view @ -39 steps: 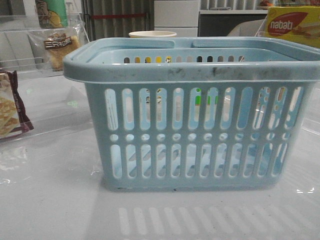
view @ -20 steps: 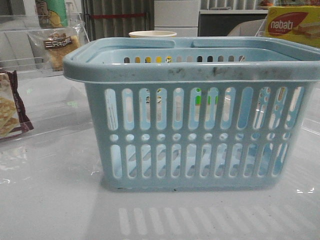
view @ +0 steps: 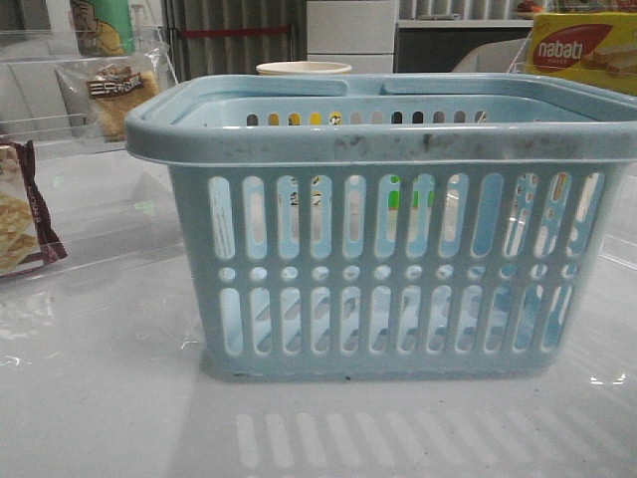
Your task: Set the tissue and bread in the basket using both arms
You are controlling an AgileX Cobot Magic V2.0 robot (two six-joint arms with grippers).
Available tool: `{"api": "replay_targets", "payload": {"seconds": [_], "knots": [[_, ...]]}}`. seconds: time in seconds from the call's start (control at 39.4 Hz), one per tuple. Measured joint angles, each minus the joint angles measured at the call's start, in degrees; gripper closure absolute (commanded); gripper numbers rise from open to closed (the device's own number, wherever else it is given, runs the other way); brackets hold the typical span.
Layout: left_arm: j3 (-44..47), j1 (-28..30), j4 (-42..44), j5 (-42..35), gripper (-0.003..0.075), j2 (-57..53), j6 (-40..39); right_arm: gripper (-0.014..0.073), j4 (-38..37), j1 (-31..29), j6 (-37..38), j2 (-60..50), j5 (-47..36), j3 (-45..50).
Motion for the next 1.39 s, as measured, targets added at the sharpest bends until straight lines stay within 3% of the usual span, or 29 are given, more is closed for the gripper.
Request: {"api": "replay_targets", "payload": {"seconds": [0.25,0.33,0.53,0.61,0.86,1.04,1.39], "knots": [[0.0,0.0,0.0,4.7,0.0619,3.8,0.0,0.0535,0.0,0.0,0.0,4.9,3.0,1.4],[0.0,0.0,0.0,4.8,0.0582,4.8,0.0,0.0501,0.0,0.0,-0.1,5.5,3.2,1.5],[0.0,0.0,-1.9,4.8,0.0248,5.6,0.0,0.0090,0.0,0.0,-1.3,5.5,3.3,1.5],[0.0,0.0,-2.2,4.8,0.0219,5.6,0.0,0.0008,0.0,0.0,-1.5,5.5,3.4,1.5],[0.0,0.0,-2.4,4.8,0.0299,5.6,0.0,0.0035,-0.4,0.0,-1.7,11.6,4.7,0.7],[0.0,-0.4,-2.7,4.8,0.0306,5.6,0.3,0.0035,-0.6,-1.4,-1.8,20.9,5.2,-4.6],[1.8,-12.3,-3.7,3.7,0.0306,5.6,2.1,0.0035,-0.5,-8.0,-1.8,44.8,5.5,-24.4]]}}
